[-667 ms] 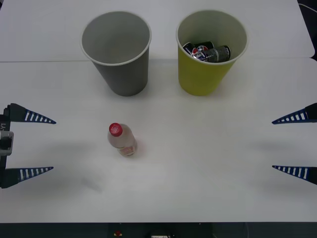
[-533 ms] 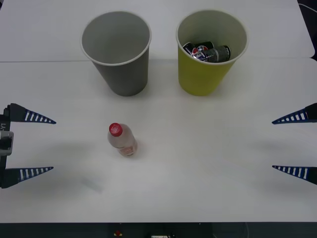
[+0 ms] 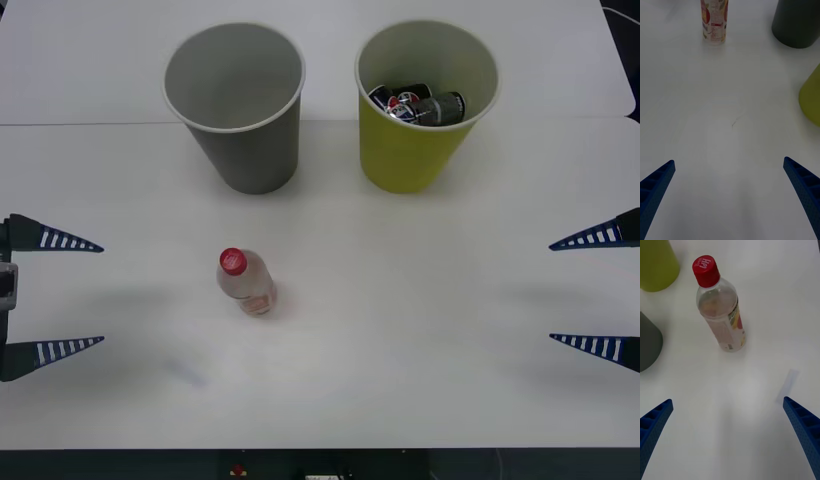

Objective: Put the can into the green bin and the plastic bottle into the gray bin

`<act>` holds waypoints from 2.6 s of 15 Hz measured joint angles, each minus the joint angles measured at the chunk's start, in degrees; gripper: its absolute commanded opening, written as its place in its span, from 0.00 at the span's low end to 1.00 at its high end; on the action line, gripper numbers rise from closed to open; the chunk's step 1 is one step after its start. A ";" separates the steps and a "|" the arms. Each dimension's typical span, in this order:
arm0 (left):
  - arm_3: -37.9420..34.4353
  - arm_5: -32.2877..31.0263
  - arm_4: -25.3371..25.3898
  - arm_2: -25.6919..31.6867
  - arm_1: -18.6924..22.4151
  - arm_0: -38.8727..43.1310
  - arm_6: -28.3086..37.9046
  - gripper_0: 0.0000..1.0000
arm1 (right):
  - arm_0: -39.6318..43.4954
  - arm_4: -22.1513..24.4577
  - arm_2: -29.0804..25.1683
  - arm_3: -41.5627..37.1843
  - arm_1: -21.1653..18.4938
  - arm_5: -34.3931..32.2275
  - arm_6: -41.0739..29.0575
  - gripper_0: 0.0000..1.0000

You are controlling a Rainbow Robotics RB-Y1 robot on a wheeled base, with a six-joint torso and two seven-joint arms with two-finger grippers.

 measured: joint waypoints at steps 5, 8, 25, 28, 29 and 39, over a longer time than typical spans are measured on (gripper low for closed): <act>6.33 1.92 8.61 -6.28 0.00 -1.11 -2.24 1.00 | 0.00 0.00 0.00 0.00 0.00 0.00 -0.01 1.00; 9.99 5.59 16.11 -11.63 0.00 -2.03 -9.02 1.00 | 0.00 0.00 0.00 0.00 0.00 0.00 0.00 1.00; 31.35 8.33 38.98 -35.03 -11.69 -19.58 -24.97 1.00 | 0.00 0.00 0.00 -0.01 0.00 0.00 0.00 1.00; 33.99 8.45 39.12 -38.38 -13.87 -23.30 -25.60 1.00 | 0.00 0.00 0.00 -0.01 0.00 0.00 -0.01 1.00; 34.33 8.81 39.14 -39.79 -14.36 -24.48 -25.79 1.00 | 0.00 0.00 0.00 -0.01 0.00 0.00 -0.01 1.00; 34.56 17.00 39.33 -48.83 -18.87 -31.48 -27.64 1.00 | 0.00 0.00 0.00 -0.01 0.00 0.00 0.00 1.00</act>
